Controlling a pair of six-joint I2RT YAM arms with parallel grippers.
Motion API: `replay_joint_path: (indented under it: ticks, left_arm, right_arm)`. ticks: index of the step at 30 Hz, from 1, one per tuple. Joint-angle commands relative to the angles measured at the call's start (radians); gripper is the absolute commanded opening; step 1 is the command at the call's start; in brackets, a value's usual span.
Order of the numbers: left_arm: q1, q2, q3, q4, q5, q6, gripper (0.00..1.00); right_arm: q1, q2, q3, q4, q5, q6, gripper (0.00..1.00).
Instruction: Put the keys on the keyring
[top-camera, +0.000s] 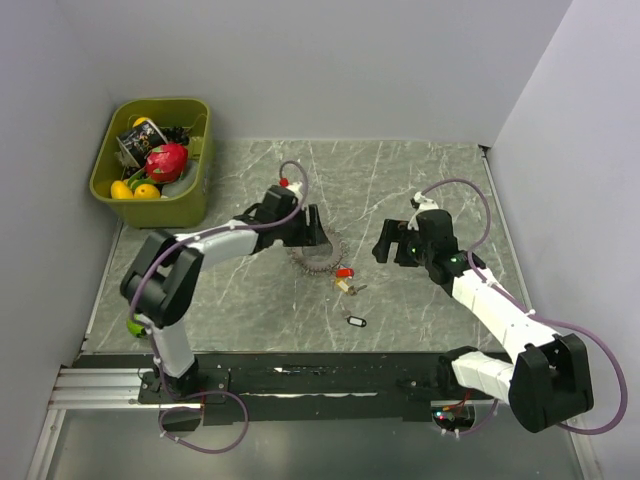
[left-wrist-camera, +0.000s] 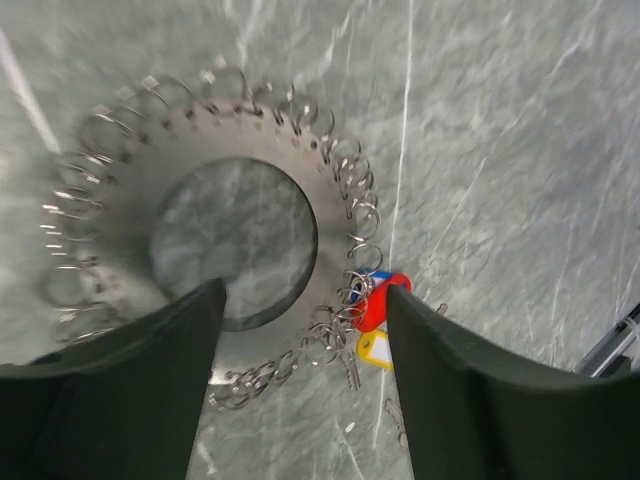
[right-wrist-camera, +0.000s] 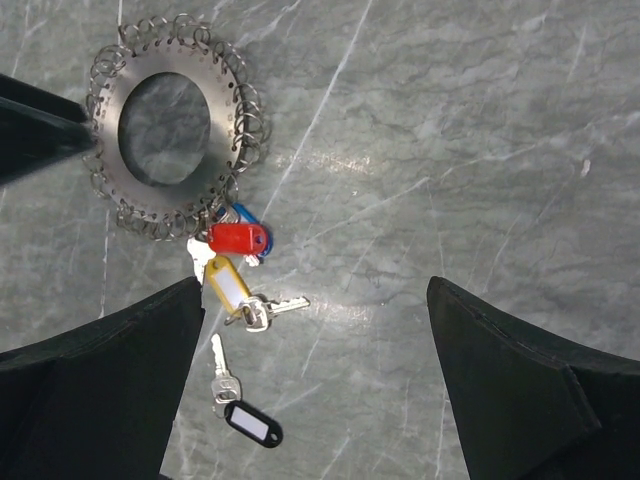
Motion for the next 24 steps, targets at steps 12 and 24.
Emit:
replay_joint_path:
  ticks: [12, 24]
  left_arm:
    - [-0.034, 0.216, 0.074, -0.056, -0.14, -0.056, 0.1]
    - [-0.012, 0.12, -0.079, -0.136, -0.278, -0.114, 0.01]
  right_arm:
    - [0.108, 0.029, -0.009, -0.04, 0.093, 0.002, 1.0]
    - [0.217, 0.085, -0.005, -0.048, 0.169, 0.01, 1.0]
